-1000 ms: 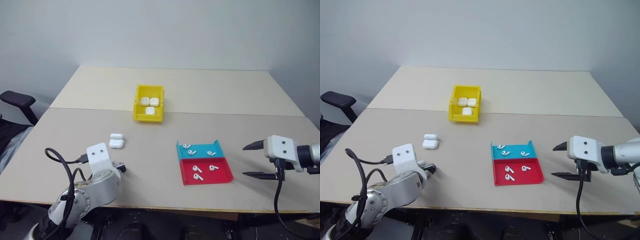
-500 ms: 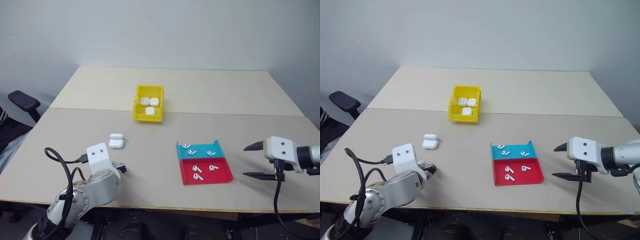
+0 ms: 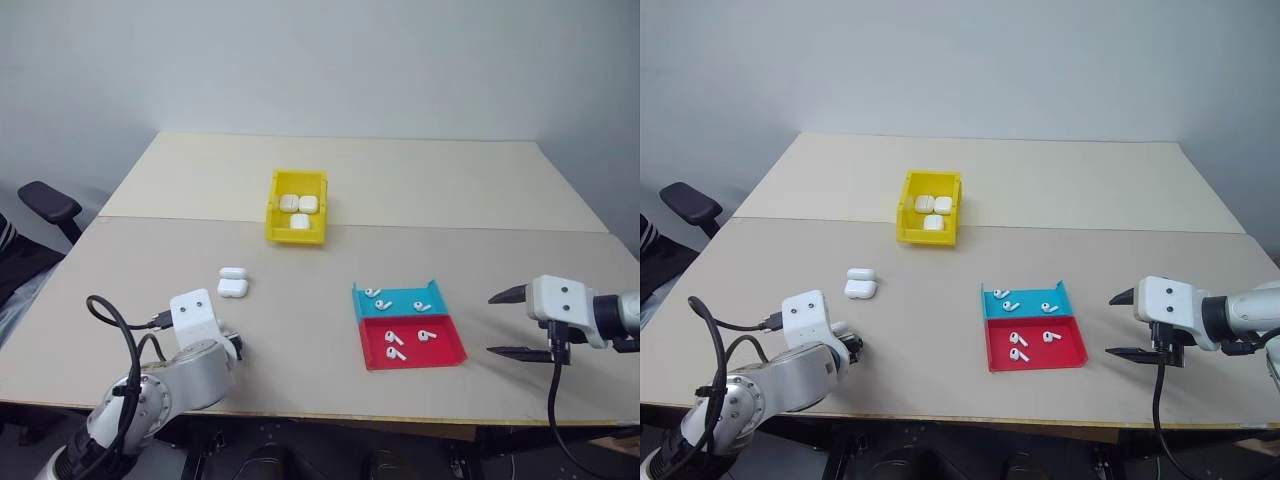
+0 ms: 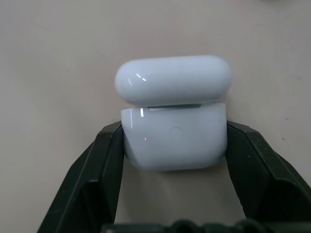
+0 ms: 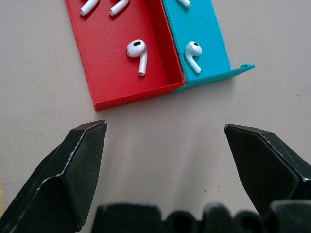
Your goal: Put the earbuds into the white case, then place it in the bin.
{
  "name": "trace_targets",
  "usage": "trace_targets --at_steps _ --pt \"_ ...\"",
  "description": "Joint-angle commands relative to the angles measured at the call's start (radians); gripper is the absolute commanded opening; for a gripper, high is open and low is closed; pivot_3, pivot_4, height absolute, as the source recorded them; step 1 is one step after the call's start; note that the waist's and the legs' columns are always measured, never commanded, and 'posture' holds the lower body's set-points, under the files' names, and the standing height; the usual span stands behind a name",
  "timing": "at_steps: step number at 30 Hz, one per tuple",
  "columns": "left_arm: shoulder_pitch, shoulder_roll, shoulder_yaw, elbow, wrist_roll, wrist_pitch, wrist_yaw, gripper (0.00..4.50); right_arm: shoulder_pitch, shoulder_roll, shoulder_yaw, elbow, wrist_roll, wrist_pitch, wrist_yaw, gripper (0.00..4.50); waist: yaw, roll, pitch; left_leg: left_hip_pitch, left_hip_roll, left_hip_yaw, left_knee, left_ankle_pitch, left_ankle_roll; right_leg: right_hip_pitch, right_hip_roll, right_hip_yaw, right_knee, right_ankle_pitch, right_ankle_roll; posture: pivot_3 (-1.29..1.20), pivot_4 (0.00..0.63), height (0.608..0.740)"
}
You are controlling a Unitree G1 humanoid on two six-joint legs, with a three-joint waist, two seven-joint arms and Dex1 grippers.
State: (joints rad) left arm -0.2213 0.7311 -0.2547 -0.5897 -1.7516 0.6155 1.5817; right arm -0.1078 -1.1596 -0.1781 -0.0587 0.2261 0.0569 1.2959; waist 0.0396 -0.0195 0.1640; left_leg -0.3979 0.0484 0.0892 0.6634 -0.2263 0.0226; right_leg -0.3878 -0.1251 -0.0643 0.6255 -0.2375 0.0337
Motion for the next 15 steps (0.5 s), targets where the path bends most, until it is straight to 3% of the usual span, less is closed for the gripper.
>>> trace_targets --at_steps 1,4,8,12,15 --pt "-0.085 0.065 0.045 -0.048 0.104 0.067 -0.018 2.79 -0.014 -0.01 -0.028 -0.013 0.004 -0.008 -0.01 4.5 0.0 0.0 0.0 0.0 0.0 0.0 0.0 0.0 0.0 0.0 0.0 0.0 0.0 0.0 0.0 0.0 0.15 0.74" --pt "-0.162 0.133 0.116 -0.082 0.174 0.097 -0.147 2.79 -0.02 -0.01 -0.026 -0.011 0.004 -0.009 -0.012 4.5 0.0 0.0 0.0 -0.001 0.0 0.0 0.0 0.0 0.0 0.0 0.0 -0.001 0.0 0.0 0.0 0.0 0.15 0.74" --pt "-0.18 0.177 0.251 -0.127 0.285 0.063 -0.456 2.79 -0.034 -0.005 -0.021 -0.012 0.004 -0.01 -0.02 4.5 -0.003 0.0 0.0 -0.002 0.0 0.002 0.0 0.003 -0.005 -0.001 0.0 -0.001 -0.002 0.0 0.0 0.0 0.15 0.74" --pt "-0.177 0.232 0.253 -0.132 0.636 -0.036 -0.912 2.79 -0.061 0.008 -0.019 -0.022 0.016 -0.008 -0.028 4.5 -0.002 0.0 0.0 -0.003 0.0 0.008 0.0 0.003 -0.005 -0.002 0.0 -0.002 -0.002 0.0 0.001 0.0 0.15 0.74" --pt "-0.153 0.183 0.214 -0.057 0.901 -0.243 -1.216 2.79 -0.087 0.011 -0.019 -0.035 0.023 -0.001 -0.032 4.5 -0.001 0.0 0.0 -0.003 0.0 0.009 -0.001 0.003 -0.005 -0.003 0.001 -0.003 -0.001 0.0 0.001 0.0 0.15 0.74"
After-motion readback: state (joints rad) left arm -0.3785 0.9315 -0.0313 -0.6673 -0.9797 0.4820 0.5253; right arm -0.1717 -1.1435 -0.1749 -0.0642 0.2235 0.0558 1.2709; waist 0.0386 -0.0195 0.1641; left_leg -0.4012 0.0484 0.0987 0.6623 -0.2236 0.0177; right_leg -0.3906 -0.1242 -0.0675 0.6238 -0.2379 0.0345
